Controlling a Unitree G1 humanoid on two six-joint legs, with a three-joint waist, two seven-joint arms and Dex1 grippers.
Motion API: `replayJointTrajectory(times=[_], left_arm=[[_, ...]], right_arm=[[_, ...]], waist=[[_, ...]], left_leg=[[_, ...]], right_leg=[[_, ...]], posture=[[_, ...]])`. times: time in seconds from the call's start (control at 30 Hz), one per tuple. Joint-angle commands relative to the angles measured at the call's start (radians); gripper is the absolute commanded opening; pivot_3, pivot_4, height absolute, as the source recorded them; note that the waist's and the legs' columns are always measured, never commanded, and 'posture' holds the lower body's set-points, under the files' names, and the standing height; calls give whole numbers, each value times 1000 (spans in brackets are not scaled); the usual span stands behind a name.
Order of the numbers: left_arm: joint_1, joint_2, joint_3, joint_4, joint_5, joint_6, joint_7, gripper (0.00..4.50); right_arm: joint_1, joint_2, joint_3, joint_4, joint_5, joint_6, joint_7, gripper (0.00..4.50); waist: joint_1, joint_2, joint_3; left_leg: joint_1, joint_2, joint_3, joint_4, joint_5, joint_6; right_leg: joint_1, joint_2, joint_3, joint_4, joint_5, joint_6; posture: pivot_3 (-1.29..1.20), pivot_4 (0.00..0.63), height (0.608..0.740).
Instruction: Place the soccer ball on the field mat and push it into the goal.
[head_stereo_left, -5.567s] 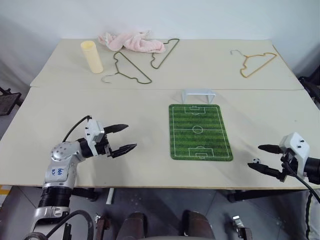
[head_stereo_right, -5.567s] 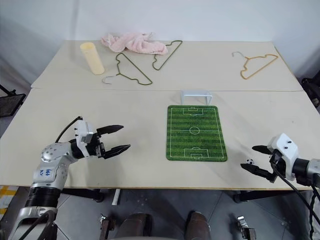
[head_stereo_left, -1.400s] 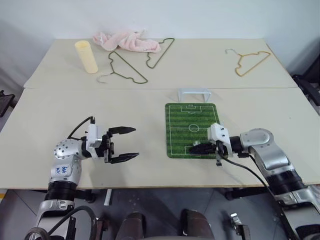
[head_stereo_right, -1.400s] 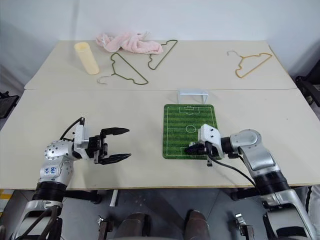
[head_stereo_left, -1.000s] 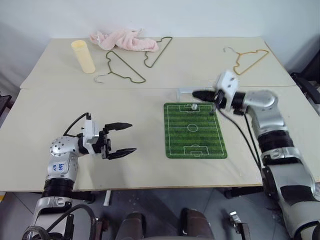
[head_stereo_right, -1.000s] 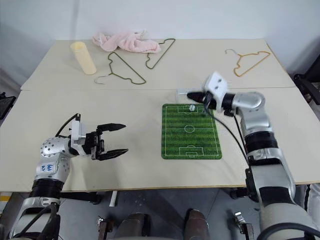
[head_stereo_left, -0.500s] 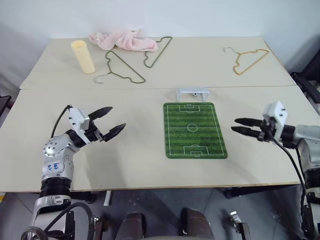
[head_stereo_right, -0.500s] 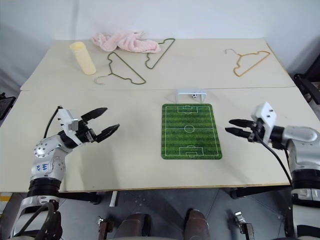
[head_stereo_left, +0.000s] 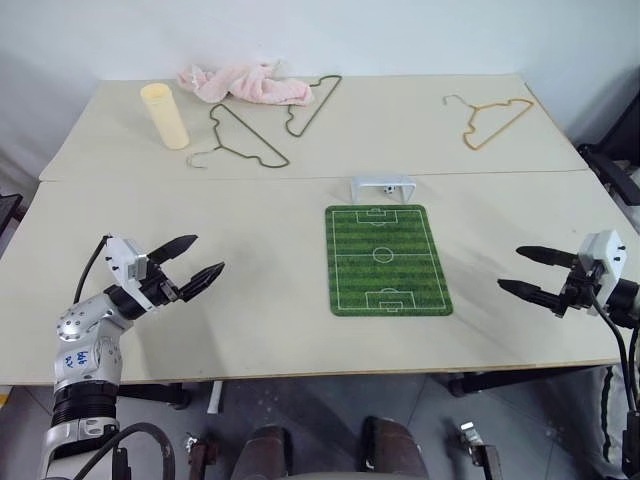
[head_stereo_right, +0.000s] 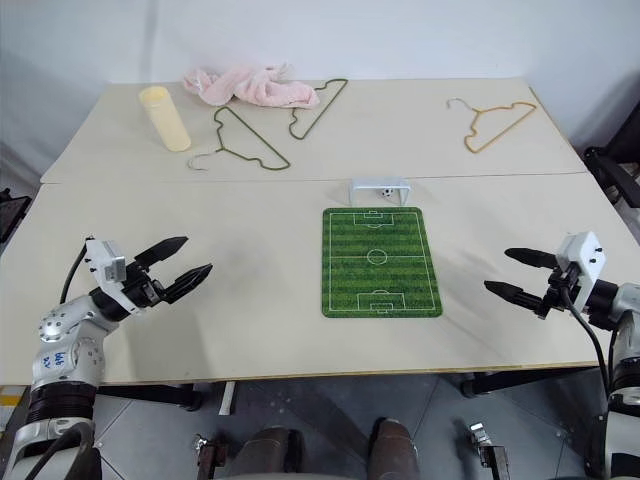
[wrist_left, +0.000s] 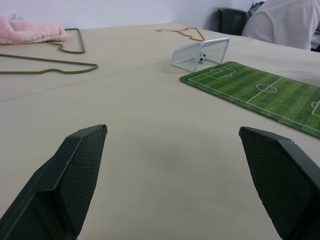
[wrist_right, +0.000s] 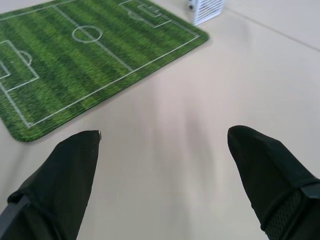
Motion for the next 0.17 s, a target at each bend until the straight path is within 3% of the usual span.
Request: replayJointTrajectory(times=[0.03, 0.17], left_arm=[[11, 5, 24, -52, -29, 19, 5, 4500], [29, -7, 18, -100, -26, 25, 28, 4500]], right_arm=[[-2, -24, -36, -6, 16, -22, 3, 4271], [55, -8, -71, -57, 31, -46, -39, 4271]], waist=[[0, 0, 0], [0, 0, 0]], left_leg=[[0, 0, 0, 0, 0, 0], [0, 0, 0, 0, 0, 0]], right_leg=[[0, 0, 0, 0, 0, 0], [0, 0, 0, 0, 0, 0]], posture=[[0, 150, 740], [0, 150, 740]])
